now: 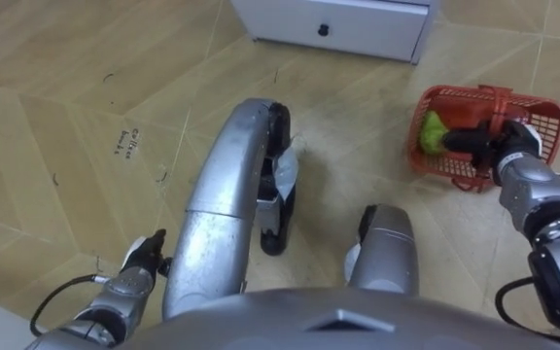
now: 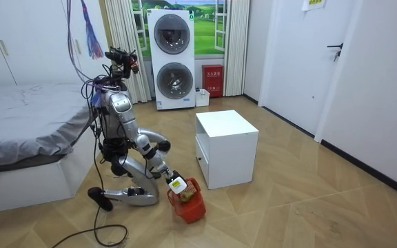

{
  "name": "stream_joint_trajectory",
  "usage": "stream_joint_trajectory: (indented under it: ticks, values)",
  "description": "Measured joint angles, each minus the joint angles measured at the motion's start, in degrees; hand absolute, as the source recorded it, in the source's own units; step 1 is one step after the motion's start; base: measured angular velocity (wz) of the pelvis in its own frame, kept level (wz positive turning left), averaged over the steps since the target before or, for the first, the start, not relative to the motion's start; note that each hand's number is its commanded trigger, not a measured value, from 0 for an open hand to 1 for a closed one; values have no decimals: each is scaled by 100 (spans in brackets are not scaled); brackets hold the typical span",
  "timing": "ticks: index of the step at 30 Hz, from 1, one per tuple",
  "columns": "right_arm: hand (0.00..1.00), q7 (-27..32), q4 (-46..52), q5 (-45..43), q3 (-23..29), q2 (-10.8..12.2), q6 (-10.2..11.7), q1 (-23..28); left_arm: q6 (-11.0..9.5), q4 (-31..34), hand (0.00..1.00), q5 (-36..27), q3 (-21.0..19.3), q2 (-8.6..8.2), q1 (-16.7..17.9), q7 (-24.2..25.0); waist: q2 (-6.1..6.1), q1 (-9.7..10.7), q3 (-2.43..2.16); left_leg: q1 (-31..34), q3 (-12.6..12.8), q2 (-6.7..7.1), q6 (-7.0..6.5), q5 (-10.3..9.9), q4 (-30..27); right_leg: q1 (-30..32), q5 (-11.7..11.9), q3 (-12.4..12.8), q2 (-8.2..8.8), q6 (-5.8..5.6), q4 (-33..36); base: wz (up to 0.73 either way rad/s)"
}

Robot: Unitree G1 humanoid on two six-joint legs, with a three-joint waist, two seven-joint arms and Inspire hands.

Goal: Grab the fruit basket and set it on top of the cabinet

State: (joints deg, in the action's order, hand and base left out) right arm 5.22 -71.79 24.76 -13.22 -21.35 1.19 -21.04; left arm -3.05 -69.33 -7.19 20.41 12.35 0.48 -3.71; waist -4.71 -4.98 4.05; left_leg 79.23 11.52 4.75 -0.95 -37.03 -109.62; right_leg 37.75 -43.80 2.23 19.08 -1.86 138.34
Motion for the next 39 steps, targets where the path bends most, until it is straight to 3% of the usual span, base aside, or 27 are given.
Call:
stream_joint_trajectory:
  ticks: [2, 10, 13, 16, 19, 21, 23, 25, 26, 27, 28, 29, 30, 31, 32, 33, 34, 35, 36, 38, 39]
  values:
    - [100, -9, 2, -133, -87, 16, -1, 0, 0, 11, 0, 1, -9, -4, -11, -7, -33, 1, 14, -44, -13, 5, -2, -1, -17, -57, 0, 0, -6, 0, -9, -4]
    - [100, -105, 297, -251, -120, 35, -87, -11, 9, -182, 0, 53, -246, 9, -231, 66, -219, 17, -10, -256, -230, 167, -11, -6, -115, -455, 1, -125, -82, -1, -117, -3]
    - [100, -75, 725, -248, -119, 35, -140, -12, 10, -201, 0, 75, -415, 22, -384, 46, -350, 15, -25, -299, -314, 257, -50, -25, -175, -616, 5, -157, -100, -7, -182, 0]
    - [100, -30, 999, -248, -123, 48, -139, -18, 11, -217, 0, 59, -472, 42, -536, 42, -379, 4, -39, -336, -389, 303, -81, -39, -218, -734, 4, -238, -151, -10, -280, 9]
    - [100, -10, 1200, -251, -124, 75, -157, -39, 18, -198, 0, 59, -468, 46, -564, 18, -316, -7, -72, -510, -428, 282, -195, -86, -110, -873, -22, -231, -430, -67, -681, 5]
    - [100, -21, 1363, -257, -124, 82, -183, -148, 90, -158, 0, 64, -465, 33, -566, -10, -192, -11, -92, -729, -526, 184, -224, -76, 399, -804, -22, -219, -647, -67, -1418, -24]
    - [100, -24, 1407, -234, -126, 122, -184, -290, 179, -159, 0, 66, -470, 27, -547, -60, -90, -42, -100, -996, -607, 65, -228, -17, 1023, -759, -21, -205, -762, -68, -2284, -49]
    - [100, 0, 1504, -236, -126, 181, -194, -368, 297, -134, 0, 72, -601, 15, -405, -126, -31, -40, -130, -1477, -648, -18, -296, 297, 2067, -961, -2, -177, -840, -110, -3795, -54]
    - [100, 19, 1576, -243, -126, 189, -201, -368, 327, -131, 0, 79, -684, 15, -374, -129, -34, -41, -131, -1613, -669, -18, -299, 388, 2345, -1031, 30, -164, -850, -171, -4192, -59]
    - [100, 43, 1707, -236, -126, 214, -200, -366, 394, -131, 0, 120, -870, 23, -258, -171, -31, -23, -132, -1896, -748, -18, -340, 609, 2830, -1273, 94, -128, -895, -261, -5052, -69]
    - [100, 62, 1784, -258, -125, 274, -200, -367, 436, -132, 0, 197, -1070, 52, -136, -235, -42, -37, -123, -2106, -815, -69, -504, 967, 2984, -1682, 139, -101, -958, -264, -5957, -78]
    - [100, 79, 1805, -264, -125, 323, -202, -361, 442, -136, 0, 271, -1169, 77, -39, -241, -29, -78, -114, -2147, -803, -158, -598, 1243, 2892, -1982, 150, -91, -1007, -261, -6414, -68]
    - [100, 140, 1936, -265, -58, 339, -208, -210, 444, -113, 0, 458, -1240, 130, 121, -243, -87, -117, -79, -2207, -603, 45, -525, 1263, 3317, -2536, 161, -107, -944, -259, -7230, -7]
    - [100, 187, 2181, -279, 65, 163, -213, -21, 447, 98, 0, 571, -1234, 106, 213, -249, -175, -5, -227, -2317, -291, 307, -614, 1420, 4514, -2801, 253, -125, -876, -302, -7671, 18]
    - [100, 228, 2294, -313, 168, 123, -235, 28, 451, 206, 0, 574, -1240, 136, 316, -254, -216, 3, -244, -2361, -255, 327, -678, 1433, 4511, -2855, 311, -128, -802, -329, -7729, 40]
    - [100, 278, 2437, -596, 281, 123, -277, 100, 468, 401, 0, 569, -1306, 114, 402, -341, -242, -1, -246, -2546, -108, 285, -803, 1343, 4673, -2885, 686, -138, -835, -397, -7876, 4]
    - [100, 290, 2509, -765, 323, 145, -302, 158, 511, 503, 0, 566, -1370, 92, 431, -366, -240, -27, -248, -2664, -117, 280, -810, 1340, 4819, -2869, 985, -125, -845, -432, -7933, -20]
    - [100, 270, 2682, -999, 320, 187, -359, 349, 577, 604, 0, 575, -1418, 88, 432, -441, -234, -82, -251, -3074, -149, 241, -791, 1359, 5299, -2812, 1733, -125, -877, -469, -7969, -62]
    - [100, 261, 2744, -1135, 319, 269, -380, 523, 621, 618, 0, 578, -1492, 89, 423, -617, -216, -239, -252, -3570, -199, 158, -729, 1450, 5811, -2668, 1939, -109, -892, -408, -7851, -95]
    - [100, 271, 2785, -1237, 321, 340, -380, 641, 629, 586, 0, 556, -1576, 82, 422, -870, -67, -334, -242, -4308, -410, 23, -624, 1680, 6562, -2399, 1850, -243, -965, -330, -7813, -91]
    - [100, 307, 2868, -1210, 336, 321, -370, 641, 613, 589, 0, 556, -1577, 86, 411, -948, 68, -310, -248, -4723, -650, -31, -527, 1865, 7050, -2231, 1811, -435, -966, -327, -8200, -69]
